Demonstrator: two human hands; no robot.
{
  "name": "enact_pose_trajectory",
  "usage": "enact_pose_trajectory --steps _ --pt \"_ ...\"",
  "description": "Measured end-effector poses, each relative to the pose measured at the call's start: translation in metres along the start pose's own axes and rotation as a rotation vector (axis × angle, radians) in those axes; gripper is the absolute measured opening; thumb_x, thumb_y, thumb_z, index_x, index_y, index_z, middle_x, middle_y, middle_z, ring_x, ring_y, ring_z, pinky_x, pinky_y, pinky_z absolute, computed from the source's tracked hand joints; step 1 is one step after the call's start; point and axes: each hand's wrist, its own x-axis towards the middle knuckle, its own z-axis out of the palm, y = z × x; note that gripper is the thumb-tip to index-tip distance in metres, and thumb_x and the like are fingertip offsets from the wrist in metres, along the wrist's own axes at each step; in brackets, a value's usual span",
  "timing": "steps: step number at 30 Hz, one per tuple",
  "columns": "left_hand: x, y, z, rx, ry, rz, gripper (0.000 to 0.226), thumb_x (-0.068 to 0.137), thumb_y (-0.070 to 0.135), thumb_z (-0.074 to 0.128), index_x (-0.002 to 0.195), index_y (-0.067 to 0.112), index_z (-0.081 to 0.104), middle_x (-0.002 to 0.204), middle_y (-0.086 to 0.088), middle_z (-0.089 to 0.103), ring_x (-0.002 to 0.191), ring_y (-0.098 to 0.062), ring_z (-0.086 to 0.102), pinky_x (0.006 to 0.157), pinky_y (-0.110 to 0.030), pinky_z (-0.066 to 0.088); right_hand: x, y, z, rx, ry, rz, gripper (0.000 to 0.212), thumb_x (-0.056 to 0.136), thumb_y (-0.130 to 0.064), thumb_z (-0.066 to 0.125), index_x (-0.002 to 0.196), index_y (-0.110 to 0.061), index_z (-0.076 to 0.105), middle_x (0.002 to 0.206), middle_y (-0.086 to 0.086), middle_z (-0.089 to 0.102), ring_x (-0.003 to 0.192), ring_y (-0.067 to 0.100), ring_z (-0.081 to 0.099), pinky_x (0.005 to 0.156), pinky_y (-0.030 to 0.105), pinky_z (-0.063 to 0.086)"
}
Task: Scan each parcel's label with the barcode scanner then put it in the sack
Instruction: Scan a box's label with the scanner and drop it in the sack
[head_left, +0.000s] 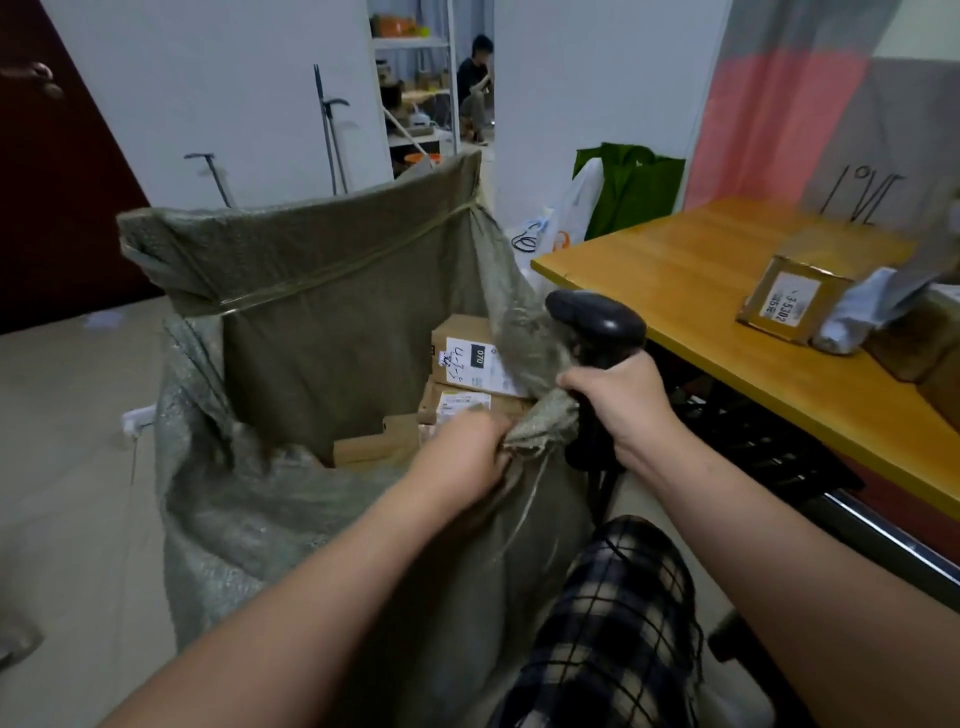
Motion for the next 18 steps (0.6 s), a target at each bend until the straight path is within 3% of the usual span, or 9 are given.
enact_pose_trajectory --steps 4,8,11,14,18 --pt "0.010 0.021 0.019 0.079 -0.152 0.029 0.023 0.090 0.018 0.055 0.108 0.012 0.067 0.109 -0.015 0.067 0.103 -0.033 0.061 0.086 -0.036 0.049 -0.007 0.018 -0.028 -0.103 0.052 -0.003 0.038 0.070 0.003 0.071 0.106 -0.007 0.065 0.083 0.001 0.066 0.080 0.019 0.063 0.067 0.025 0.047" --pt "0.031 0.051 0.022 0.068 -0.247 0.067 0.042 0.082 0.053 0.066 0.096 0.014 0.064 0.092 -0.008 0.067 0.087 -0.026 0.062 0.075 -0.033 0.051 -0.009 0.026 -0.068 -0.231 0.100 -0.015 0.040 0.080 -0.013 0.073 0.118 -0.013 0.059 0.102 0.001 0.064 0.096 0.018 0.060 0.082 0.029 0.046" --pt "0.057 0.077 0.024 0.071 -0.124 0.150 0.048 0.084 0.062 0.057 0.092 0.015 0.062 0.087 -0.006 0.065 0.084 -0.025 0.061 0.074 -0.037 0.051 -0.009 0.028 -0.106 -0.250 0.228 -0.058 0.040 0.084 -0.027 0.073 0.120 -0.014 0.062 0.108 0.000 0.066 0.104 0.016 0.059 0.087 0.028 0.044" --pt "0.085 0.106 0.028 0.067 0.000 0.269 0.041 0.090 0.056 0.053 0.096 0.016 0.062 0.095 -0.006 0.063 0.089 -0.026 0.060 0.076 -0.038 0.050 -0.008 0.024 -0.142 -0.227 0.333 -0.120 0.038 0.085 -0.028 0.072 0.120 -0.015 0.063 0.106 -0.004 0.066 0.102 0.012 0.059 0.080 0.023 0.040" --pt "0.135 0.156 0.045 0.015 0.115 0.383 0.041 0.094 0.046 0.053 0.119 0.014 0.057 0.116 -0.009 0.055 0.106 -0.029 0.054 0.085 -0.039 0.047 -0.003 0.016 -0.188 -0.208 0.455 -0.130 0.039 0.085 -0.031 0.072 0.121 -0.018 0.063 0.103 -0.008 0.063 0.100 0.007 0.056 0.080 0.022 0.037"
